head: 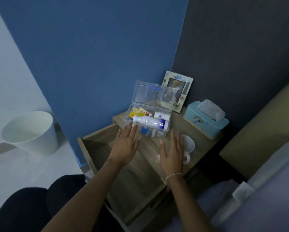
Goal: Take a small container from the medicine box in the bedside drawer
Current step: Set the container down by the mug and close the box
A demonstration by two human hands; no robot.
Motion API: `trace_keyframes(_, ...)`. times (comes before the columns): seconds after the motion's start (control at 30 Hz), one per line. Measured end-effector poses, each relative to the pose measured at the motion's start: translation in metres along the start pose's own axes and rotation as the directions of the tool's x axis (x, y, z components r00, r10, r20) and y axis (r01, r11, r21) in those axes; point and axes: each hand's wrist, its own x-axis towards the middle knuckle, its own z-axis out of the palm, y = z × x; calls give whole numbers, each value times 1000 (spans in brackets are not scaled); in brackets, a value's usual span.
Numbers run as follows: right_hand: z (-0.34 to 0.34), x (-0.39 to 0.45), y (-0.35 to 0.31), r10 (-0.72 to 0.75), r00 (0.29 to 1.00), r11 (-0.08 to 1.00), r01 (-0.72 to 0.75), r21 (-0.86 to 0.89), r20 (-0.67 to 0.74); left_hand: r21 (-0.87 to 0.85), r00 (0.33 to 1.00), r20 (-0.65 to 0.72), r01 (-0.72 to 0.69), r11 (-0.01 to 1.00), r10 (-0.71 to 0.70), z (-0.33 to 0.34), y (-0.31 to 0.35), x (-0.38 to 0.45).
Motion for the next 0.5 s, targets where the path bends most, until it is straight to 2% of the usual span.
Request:
trace_keyframes(0.2,14,114,-9,105,994,975,-100,197,-17,-223,996,-52,62,973,-75,-5,-22,82)
trace_keyframes(0.3,32,169,-3,211,976,937,-216,273,49,-287,992,17,123,950,-123,3,-39,135)
trace_keyframes(0.4,49,210,11,376,913,855,-407,322,157,-391,975,137,218,894,-177,16,-50,177)
trace_keyframes(0.5,64,241,25,464,862,786,-507,352,204,-457,952,193,300,837,-236,31,-55,210)
